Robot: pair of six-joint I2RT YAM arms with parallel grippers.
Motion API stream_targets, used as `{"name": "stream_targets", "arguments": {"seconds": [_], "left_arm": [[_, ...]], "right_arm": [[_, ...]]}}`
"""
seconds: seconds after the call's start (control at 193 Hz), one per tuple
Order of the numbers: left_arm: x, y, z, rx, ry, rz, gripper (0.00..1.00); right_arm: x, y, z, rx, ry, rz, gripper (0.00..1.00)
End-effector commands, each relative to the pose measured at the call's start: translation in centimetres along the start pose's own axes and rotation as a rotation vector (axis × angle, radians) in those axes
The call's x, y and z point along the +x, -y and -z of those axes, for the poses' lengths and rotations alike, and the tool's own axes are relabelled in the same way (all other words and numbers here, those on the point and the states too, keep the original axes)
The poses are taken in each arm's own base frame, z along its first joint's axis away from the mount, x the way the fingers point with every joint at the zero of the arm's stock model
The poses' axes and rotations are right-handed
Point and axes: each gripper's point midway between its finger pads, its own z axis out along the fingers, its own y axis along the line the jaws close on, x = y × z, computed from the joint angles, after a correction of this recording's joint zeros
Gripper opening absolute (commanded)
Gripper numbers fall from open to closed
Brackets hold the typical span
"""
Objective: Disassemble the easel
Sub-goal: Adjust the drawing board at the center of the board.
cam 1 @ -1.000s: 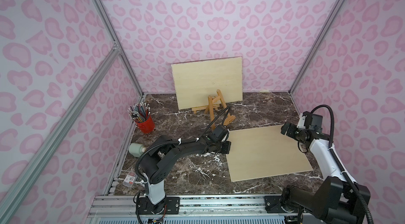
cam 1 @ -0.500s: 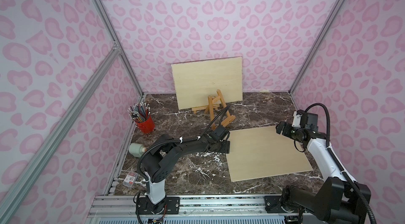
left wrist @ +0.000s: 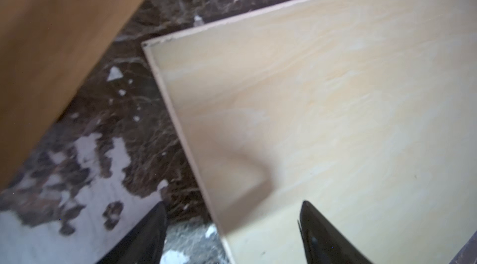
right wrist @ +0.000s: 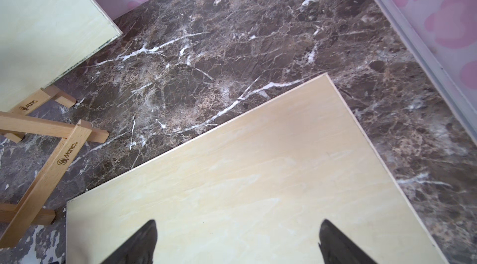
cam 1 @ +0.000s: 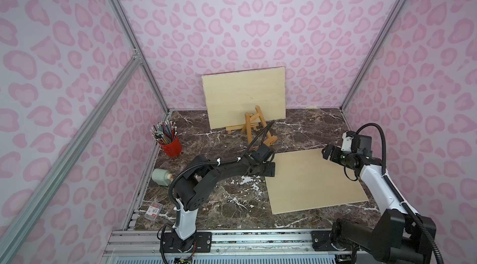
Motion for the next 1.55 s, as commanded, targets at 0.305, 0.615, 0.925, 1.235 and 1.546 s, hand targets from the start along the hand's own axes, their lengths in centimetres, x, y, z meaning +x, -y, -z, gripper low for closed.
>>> {"name": "stream_targets", "arguments": {"seconds": [0.305,0.615,0.925,1.235,1.546], "left_arm": [[-0.2,2.9,-2.7,0.091,-0.073,-0.069,0.76],[0.6,5.2,-3.6,0.128,-0.101,-0.108,0.75],[1.0,7.0,-4.4,0.153,-0.107,-0.131,0.75],[0.5,6.2,1.0,0.142,-0.030,-0.142,0.84],[2.1,1.7,7.9,0.052,0.049,-0.156,0.88]], "right_arm": [[0.4,-0.1,-0.2,-0.012,-0.004,-0.002,0.99],[0.6,-0.1,-0.3,-0.012,-0.007,-0.006,0.99],[0.9,-0.1,-0.4,-0.017,-0.007,-0.007,0.99],[1.3,-4.4,-1.8,-0.112,-0.009,0.085,0.99],[1.6,-16.5,-5.0,-0.355,0.001,0.354,0.99]]}}
